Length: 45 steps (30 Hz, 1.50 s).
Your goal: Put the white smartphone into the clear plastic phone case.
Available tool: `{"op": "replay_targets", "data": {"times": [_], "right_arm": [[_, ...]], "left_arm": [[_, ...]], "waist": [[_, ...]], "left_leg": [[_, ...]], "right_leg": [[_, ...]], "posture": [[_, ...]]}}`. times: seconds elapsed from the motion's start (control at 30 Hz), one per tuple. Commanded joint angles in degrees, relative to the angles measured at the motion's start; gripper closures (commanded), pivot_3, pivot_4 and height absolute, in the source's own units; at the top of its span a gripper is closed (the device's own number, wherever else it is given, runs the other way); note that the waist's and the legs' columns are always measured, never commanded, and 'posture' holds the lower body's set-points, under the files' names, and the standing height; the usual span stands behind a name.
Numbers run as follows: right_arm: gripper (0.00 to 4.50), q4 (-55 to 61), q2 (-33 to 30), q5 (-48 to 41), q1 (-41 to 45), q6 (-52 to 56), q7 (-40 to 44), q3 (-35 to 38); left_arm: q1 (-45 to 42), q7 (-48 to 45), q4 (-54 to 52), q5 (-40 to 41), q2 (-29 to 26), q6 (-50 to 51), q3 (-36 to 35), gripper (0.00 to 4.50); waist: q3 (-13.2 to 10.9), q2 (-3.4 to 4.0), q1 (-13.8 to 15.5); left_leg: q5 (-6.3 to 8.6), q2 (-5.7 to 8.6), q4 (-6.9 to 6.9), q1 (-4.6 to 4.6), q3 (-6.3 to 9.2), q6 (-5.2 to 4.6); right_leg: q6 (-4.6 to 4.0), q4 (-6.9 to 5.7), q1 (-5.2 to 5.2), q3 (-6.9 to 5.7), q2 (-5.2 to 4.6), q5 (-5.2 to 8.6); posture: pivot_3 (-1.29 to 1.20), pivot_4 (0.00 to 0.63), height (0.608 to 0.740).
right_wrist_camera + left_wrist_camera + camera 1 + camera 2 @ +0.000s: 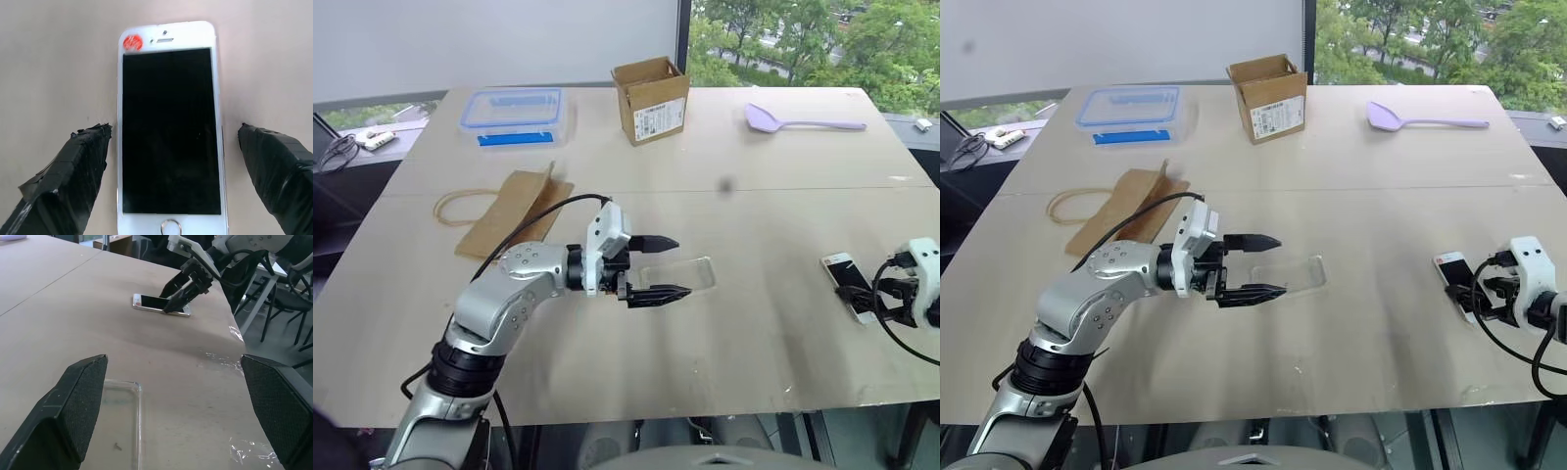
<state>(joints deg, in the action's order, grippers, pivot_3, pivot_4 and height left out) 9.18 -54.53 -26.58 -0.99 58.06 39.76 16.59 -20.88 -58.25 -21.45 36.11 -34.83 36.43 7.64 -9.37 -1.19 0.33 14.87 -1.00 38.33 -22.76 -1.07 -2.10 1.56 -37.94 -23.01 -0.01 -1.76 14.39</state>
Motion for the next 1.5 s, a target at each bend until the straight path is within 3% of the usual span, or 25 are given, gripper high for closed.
{"op": "replay_targets", "data": {"times": [0.03,0.17,0.27,0.4,0.5,0.6,0.67,0.83,1.0,1.2,1.5], "right_arm": [[0.25,-2.57,-0.69,4.18,-2.42,-2.38,1.51,-7.86],[1.61,-4.76,-1.48,7.23,-2.89,-6.27,2.06,-9.84],[1.63,-4.12,-1.59,8.95,-4.01,-9.62,1.78,-8.66],[1.63,4.91,1.61,4.27,-4.75,-17.99,4.91,-1.95],[1.64,12.63,2.37,-0.04,0.72,-17.72,7.35,-2.32],[1.65,16.77,-0.3,2.2,9.31,-19.53,12.44,-11.11],[1.66,16.28,-0.81,5.68,17.52,-22.24,16.6,-19.24],[1.67,8.43,3.94,15.53,34.17,-27.85,23.11,-36.08],[1.68,-3.53,9.2,26.89,44.26,-36.59,29.12,-48.79],[1.71,-9.88,13.3,34.5,48.72,-43.47,33.38,-54.77],[1.71,-6.21,15.98,38.91,48.29,-42.44,36.41,-54.68]], "left_arm": [[0.67,0.01,-1.79,-0.58,-0.45,-1.37,-0.43,0.01],[0.53,0.1,-1.65,-0.82,-0.13,-1.15,0.1,0.0],[1.06,-0.83,-0.33,-3.08,-0.96,-3.04,0.91,0.0],[2.62,1.29,-0.6,-4.86,-0.4,-4.84,-0.32,0.0],[4.81,1.0,0.14,-6.41,-1.82,-6.18,-0.79,0.0],[6.87,0.91,2.15,-8.66,-3.21,-7.82,-1.13,0.0],[8.04,0.56,2.63,-9.5,-4.23,-8.78,-1.51,0.0],[11.29,0.31,2.87,-9.63,-5.65,-10.07,-3.48,0.0],[15.15,1.4,1.66,-10.37,-6.11,-10.82,-4.56,0.0],[17.83,2.85,0.25,-10.91,-6.08,-11.61,-5.69,0.0],[19.81,3.58,3.17,-13.66,-3.86,-16.13,-4.61,0.0]], "waist": [[0.18,-0.29,0.12],[0.6,-0.97,0.48],[0.75,-1.17,0.61],[0.72,-1.13,0.61],[0.29,-0.44,-0.3],[-0.06,0.19,-1.41],[-0.12,0.22,-1.46],[-0.18,0.2,-0.73],[-0.18,0.22,-0.6],[-0.19,0.22,-0.46],[-0.16,0.24,-0.83]], "left_leg": [[0.0,-0.01,0.0,0.0,0.01,0.0],[0.0,-0.03,0.04,0.16,0.11,0.0],[0.01,-0.01,0.08,0.21,0.11,-0.02],[0.02,0.01,0.07,0.17,0.14,-0.03],[0.02,-0.05,0.03,0.11,0.09,-0.03],[0.02,-0.08,0.02,0.1,-0.11,-0.03],[0.02,-0.12,-0.02,0.11,-0.08,-0.03],[0.02,-0.16,-0.03,-0.15,-0.02,-0.02],[0.0,0.03,0.14,-0.9,-0.03,0.01],[0.0,0.05,0.18,-0.96,0.11,0.0],[0.0,0.02,0.18,-0.83,0.17,0.0]], "right_leg": [[0.0,0.0,0.0,-0.01,0.0,0.0],[-0.01,0.08,0.24,-0.12,-0.02,0.01],[-0.03,0.13,0.33,-0.14,-0.13,0.03],[-0.03,0.14,0.33,-0.15,-0.24,0.02],[-0.01,0.12,0.2,-0.07,-0.28,0.0],[0.02,-0.03,0.0,0.13,-0.22,-0.01],[0.02,-0.05,-0.06,0.08,-0.08,0.0],[-0.02,-0.03,-0.25,-0.06,-0.06,-0.01],[0.0,0.0,-0.84,-0.12,-0.35,-0.04],[0.04,-0.03,-0.88,-0.26,-0.49,-0.08],[0.02,-0.11,-0.78,-0.3,-0.49,-0.08]], "posture": [[0.0,0.15,0.74],[0.0,0.15,0.74],[0.0,0.15,0.74],[0.0,0.15,0.74],[0.0,0.15,0.74],[0.0,0.15,0.74],[0.0,0.15,0.74],[0.0,0.15,0.74],[0.0,0.15,0.74],[0.0,0.15,0.74],[0.0,0.15,0.74]]}}
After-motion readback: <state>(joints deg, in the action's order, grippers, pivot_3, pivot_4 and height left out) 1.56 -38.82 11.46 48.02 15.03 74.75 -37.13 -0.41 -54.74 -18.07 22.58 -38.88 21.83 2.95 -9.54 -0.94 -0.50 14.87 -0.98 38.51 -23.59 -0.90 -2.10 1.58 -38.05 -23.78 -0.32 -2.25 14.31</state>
